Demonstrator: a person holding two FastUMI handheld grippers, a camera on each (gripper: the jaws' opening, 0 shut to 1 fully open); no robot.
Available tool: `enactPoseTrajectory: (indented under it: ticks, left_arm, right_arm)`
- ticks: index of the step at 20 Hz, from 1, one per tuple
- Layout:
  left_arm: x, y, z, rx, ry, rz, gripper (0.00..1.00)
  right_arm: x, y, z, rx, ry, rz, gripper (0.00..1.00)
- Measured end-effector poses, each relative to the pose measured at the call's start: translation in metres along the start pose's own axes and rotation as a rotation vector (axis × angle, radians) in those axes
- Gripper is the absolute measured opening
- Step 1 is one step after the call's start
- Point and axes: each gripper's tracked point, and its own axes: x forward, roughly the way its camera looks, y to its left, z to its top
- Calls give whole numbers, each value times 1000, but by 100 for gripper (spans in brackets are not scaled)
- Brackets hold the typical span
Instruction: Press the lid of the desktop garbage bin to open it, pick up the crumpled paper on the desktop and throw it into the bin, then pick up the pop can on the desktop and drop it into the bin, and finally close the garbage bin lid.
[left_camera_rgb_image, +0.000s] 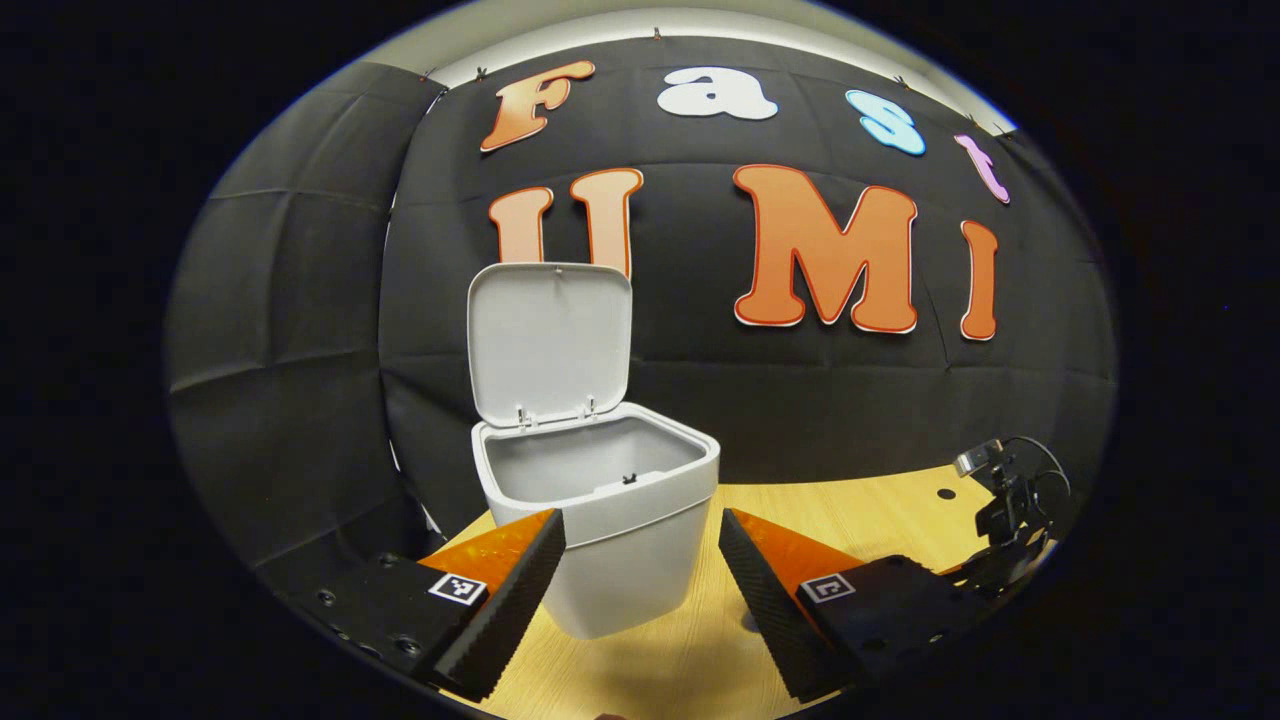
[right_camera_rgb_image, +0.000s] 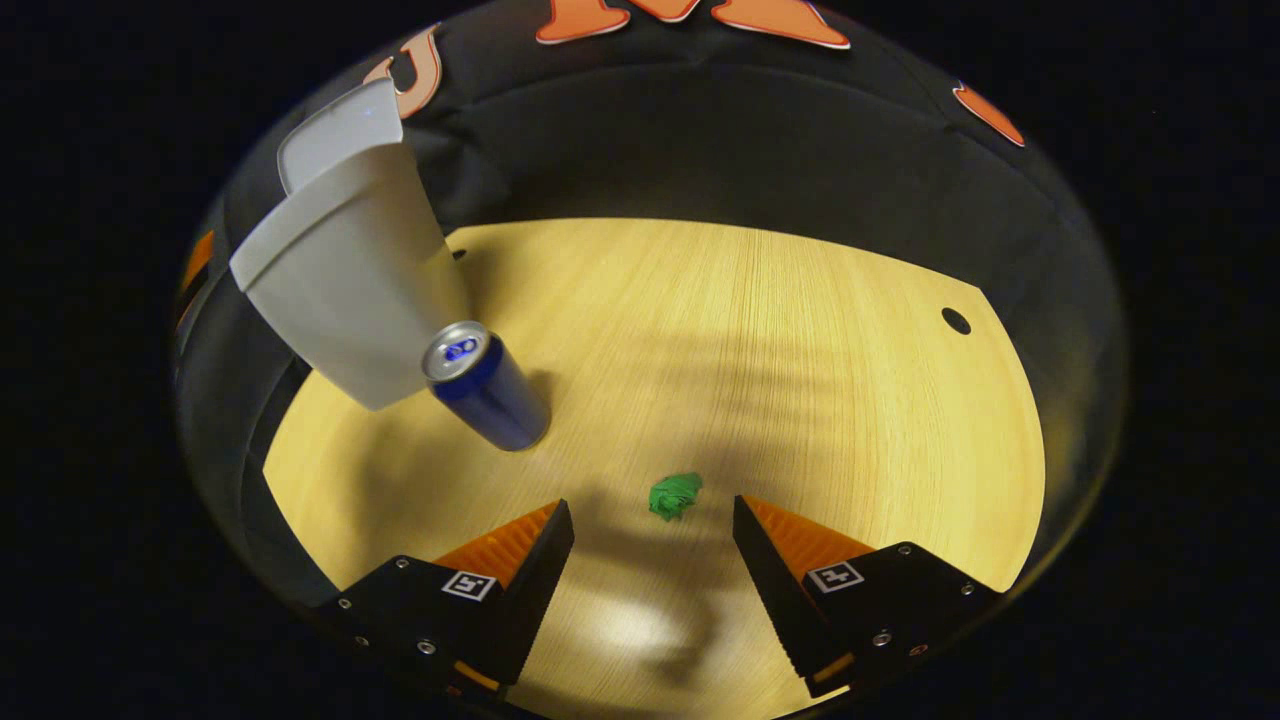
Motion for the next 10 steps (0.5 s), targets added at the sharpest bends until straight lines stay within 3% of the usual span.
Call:
enactPoseTrajectory:
  ticks: [10]
  left_arm:
    - [14,34,-35,-23,90,25,98]
  right_arm:
    - [42,3,-20,-99,158,-69,95]
